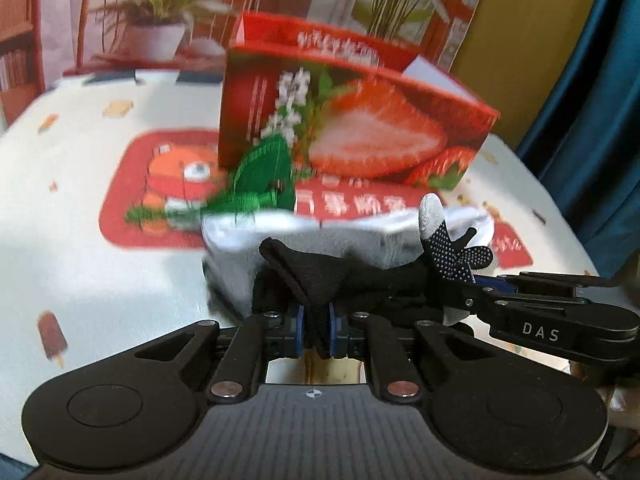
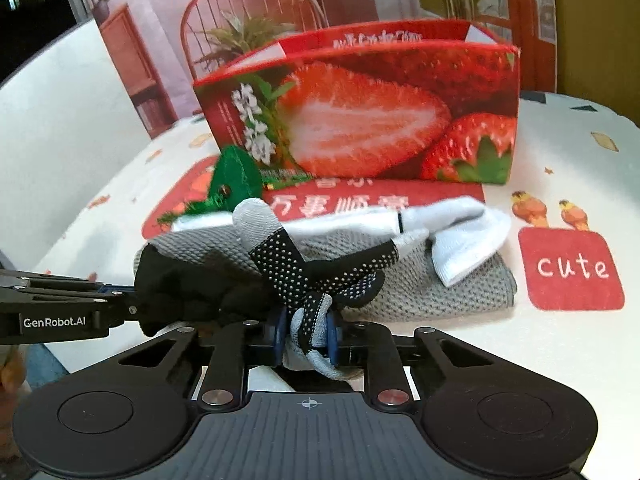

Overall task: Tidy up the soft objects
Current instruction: 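Carry the gloves over the red box, then lower the gloves into the box and open both grippers, then move both grippers down to the grey knit cloth beside the box, then close both grippers on the grey knit cloth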

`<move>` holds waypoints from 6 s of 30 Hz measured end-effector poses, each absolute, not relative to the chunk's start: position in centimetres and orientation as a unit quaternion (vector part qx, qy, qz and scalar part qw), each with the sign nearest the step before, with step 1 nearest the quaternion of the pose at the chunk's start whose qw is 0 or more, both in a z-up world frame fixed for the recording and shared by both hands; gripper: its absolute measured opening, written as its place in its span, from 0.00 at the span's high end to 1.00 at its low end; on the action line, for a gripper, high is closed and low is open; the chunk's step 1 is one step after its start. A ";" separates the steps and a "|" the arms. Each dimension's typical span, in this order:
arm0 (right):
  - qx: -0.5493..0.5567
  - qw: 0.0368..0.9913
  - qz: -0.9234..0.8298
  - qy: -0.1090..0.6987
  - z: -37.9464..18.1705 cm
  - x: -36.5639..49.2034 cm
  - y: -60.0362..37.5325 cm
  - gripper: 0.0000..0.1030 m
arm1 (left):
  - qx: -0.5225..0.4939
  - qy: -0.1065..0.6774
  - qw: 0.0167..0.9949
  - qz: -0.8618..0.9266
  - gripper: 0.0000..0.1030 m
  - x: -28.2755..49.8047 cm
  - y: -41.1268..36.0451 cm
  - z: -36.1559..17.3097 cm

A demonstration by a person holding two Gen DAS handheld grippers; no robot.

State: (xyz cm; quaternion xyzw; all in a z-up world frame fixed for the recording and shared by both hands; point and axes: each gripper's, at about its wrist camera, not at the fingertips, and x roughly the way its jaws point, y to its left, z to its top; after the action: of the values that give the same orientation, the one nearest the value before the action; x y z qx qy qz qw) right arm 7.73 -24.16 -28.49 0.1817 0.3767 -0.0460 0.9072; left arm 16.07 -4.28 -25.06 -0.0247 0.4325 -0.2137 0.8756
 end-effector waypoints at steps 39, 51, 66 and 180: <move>0.120 0.957 -0.051 0.259 -15.4 18.8 -31.6 0.83 | -0.020 0.311 0.920 -0.235 0.88 28.7 -9.0 -13.8; 0.154 0.907 -0.073 0.385 -21.0 26.8 -37.4 0.83 | -0.003 0.443 0.861 -0.247 0.88 37.4 -12.3 -19.9; 0.176 0.868 -0.088 0.456 -25.9 30.5 -38.5 0.82 | 0.020 0.499 0.833 -0.237 0.87 40.6 -13.3 -23.3; 0.189 0.909 -0.104 0.357 -31.0 10.5 -27.8 0.30 | -0.006 0.433 0.886 -0.164 0.56 18.1 -2.9 -28.2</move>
State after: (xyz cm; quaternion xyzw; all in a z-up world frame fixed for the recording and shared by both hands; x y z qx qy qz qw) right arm 10.46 -27.78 -31.04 0.1886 0.3573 -0.1039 0.9088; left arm 18.15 -2.91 -28.22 -0.0056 0.4331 -0.1644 0.8862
